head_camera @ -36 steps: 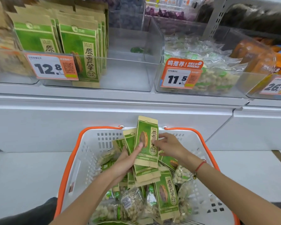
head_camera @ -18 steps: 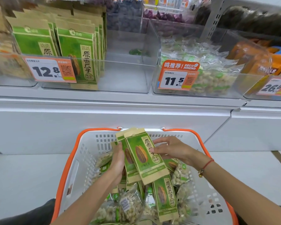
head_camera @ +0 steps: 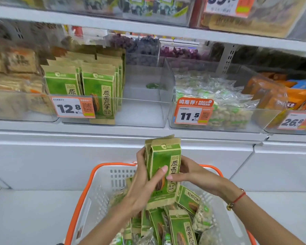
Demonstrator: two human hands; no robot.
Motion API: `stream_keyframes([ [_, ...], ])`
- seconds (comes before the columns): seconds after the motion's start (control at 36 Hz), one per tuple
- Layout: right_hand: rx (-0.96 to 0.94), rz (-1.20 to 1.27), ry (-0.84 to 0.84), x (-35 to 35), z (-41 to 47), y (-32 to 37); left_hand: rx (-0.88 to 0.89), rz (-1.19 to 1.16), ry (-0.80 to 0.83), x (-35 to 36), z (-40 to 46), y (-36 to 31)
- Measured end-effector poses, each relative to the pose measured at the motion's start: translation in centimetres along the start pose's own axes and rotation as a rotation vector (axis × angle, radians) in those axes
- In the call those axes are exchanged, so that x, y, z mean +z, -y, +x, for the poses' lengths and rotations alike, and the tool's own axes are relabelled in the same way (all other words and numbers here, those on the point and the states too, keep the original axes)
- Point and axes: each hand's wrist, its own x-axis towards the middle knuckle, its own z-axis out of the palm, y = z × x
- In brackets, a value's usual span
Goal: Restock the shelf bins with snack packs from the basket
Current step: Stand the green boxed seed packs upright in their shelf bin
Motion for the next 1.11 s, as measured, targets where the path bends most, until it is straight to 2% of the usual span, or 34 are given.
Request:
stream_keyframes([
  [0.08,-0.132,-0.065,-0.048,-0.1,-0.9,2.5,0.168,0.233,-0.024,-1.2,0.1,-2.3],
  [0.25,-0.465,-0.305,-0.309,1.2,-1.5,6.1,0.391,0.816,-0.077,-5.4,1.7,-6.7],
  [0.47,-0.710,-0.337,-0.488,3.3,-1.3,8.5,0.650,0.979,-0.017,-8.4,3.4,-11.1],
  [0.64,-0.768,-0.407,-0.676,2.5,0.5,9.8,0.938,1.017,-0.164,-11.2,5.6,-13.6],
  [0.72,-0.811,-0.426,-0.762,1.8,1.8,11.4,0.910,0.986,-0.349,-13.5,7.6,-14.1],
  [0.83,-0.869,-0.492,-0.849,1.2,4.0,14.1,0.681,1.085,-0.553,-16.0,11.1,-14.1],
  [0.94,-0.814,-0.659,-0.882,0.6,7.6,15.5,0.457,1.291,-0.496,-17.2,13.8,-13.5],
  [1.11,-0.641,-0.612,-0.885,-0.6,12.9,16.1,0.395,1.371,-0.506,-17.6,15.7,-12.5],
])
